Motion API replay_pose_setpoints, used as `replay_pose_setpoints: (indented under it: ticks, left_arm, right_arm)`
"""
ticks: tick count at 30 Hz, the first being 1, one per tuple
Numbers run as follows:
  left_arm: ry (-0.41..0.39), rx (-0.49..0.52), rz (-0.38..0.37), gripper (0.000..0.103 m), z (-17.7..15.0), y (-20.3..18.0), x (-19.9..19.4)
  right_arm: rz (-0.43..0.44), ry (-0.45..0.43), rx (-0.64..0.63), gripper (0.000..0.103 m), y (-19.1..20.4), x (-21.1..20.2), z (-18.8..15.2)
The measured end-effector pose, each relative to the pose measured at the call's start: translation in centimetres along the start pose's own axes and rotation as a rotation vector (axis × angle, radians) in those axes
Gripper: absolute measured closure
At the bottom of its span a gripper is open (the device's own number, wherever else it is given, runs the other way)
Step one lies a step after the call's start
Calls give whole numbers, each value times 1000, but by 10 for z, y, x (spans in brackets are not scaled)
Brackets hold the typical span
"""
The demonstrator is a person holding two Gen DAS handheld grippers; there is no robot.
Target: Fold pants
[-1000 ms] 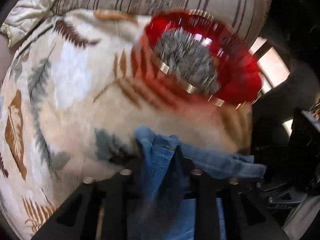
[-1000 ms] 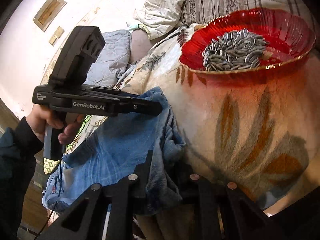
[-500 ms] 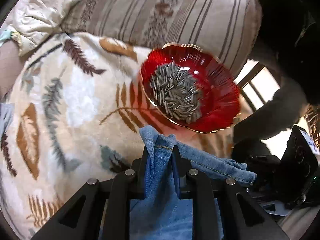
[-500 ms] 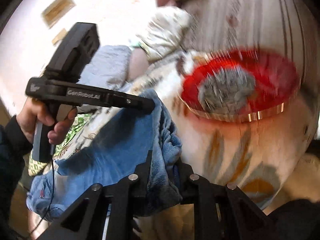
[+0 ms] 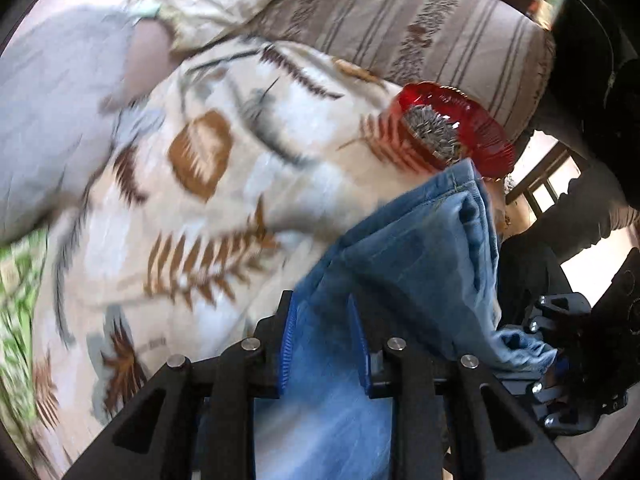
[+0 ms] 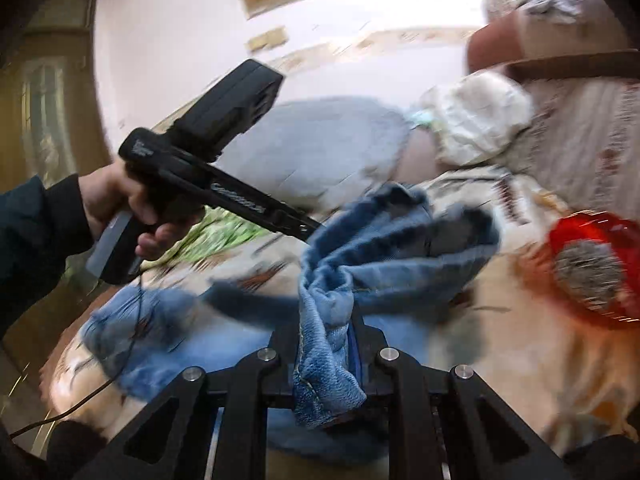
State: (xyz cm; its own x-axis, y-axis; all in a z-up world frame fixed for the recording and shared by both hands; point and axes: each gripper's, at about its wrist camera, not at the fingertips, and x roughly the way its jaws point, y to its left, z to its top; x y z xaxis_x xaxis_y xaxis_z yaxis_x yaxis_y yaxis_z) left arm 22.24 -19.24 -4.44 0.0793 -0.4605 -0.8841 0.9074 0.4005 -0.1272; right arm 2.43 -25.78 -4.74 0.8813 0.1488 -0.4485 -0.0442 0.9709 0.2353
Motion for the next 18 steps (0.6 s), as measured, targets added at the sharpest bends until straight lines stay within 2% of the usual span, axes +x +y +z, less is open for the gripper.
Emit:
replay_pose_setpoints:
  ticks: [4, 6, 7, 8, 9, 10, 12, 14, 17, 18]
  left_arm:
    - [-70, -59, -57, 75, -4, 4, -25]
    - [-87, -66, -48, 71, -3, 2, -36]
    - [-84, -82, -51, 56, -5, 2, -40]
    - [-74, -112, -67, 27, -6, 3, -40]
    - [-61, -131, -80, 15, -7, 3, -38]
    - [-30, -155, -96, 10, -8, 0, -33]
    - [-2, -142, -113, 10, -9, -9, -28]
    - [35, -109, -93, 10, -9, -23, -15]
    - [113, -143, -108, 11, -9, -26, 9]
    - [129, -154, -127, 14, -9, -26, 15]
  right_arm:
    - [46, 57, -40, 85, 15, 25, -3]
    - [52, 84, -56, 85, 20, 35, -5]
    - [55, 92, -62, 85, 21, 39, -7]
    - [59, 103, -73, 85, 23, 42, -11]
    - [57, 114, -86, 85, 25, 45, -13]
    - [54, 122, -101, 85, 28, 49, -15]
    - [55, 139, -124, 85, 34, 50, -20]
    - [46, 137, -148, 85, 37, 48, -21]
    - [35, 133, -174, 85, 39, 44, -23]
    - [30, 133, -188, 85, 41, 44, -24]
